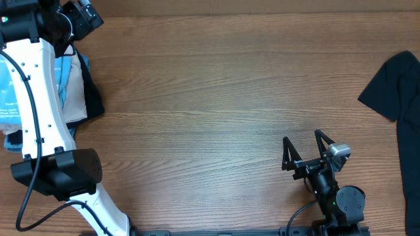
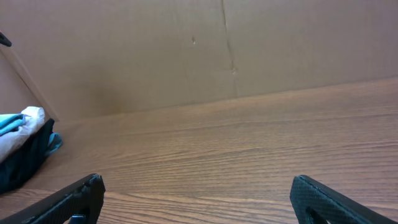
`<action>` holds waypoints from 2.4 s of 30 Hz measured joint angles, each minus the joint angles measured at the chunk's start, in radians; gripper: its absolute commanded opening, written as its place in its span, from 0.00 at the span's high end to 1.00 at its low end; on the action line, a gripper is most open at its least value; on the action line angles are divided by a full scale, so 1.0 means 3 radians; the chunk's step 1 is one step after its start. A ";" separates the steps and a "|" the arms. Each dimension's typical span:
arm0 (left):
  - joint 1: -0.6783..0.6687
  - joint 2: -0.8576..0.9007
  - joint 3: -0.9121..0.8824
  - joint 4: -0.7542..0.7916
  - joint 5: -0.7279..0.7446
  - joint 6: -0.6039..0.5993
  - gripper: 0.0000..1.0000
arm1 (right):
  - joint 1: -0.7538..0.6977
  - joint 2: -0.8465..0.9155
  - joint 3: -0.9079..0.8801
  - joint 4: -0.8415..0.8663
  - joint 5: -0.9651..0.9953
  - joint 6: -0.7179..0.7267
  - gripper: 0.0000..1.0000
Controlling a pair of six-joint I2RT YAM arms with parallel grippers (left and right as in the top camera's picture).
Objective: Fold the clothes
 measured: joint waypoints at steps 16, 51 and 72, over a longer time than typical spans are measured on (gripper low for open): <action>-0.0741 -0.1475 0.0000 0.0000 -0.0048 -0.0001 0.00 | 0.0000 0.0000 0.0000 0.0000 -0.0001 0.0003 0.00; -0.1345 -0.4828 -0.6566 0.3894 -0.0488 -0.0027 0.00 | 0.0000 0.0000 0.0000 -0.0009 0.0022 0.0004 0.00; -0.1020 -0.6186 -0.7735 0.3848 -0.0598 0.0005 0.00 | 0.0000 0.0000 0.0000 -0.0010 0.0020 0.0009 0.00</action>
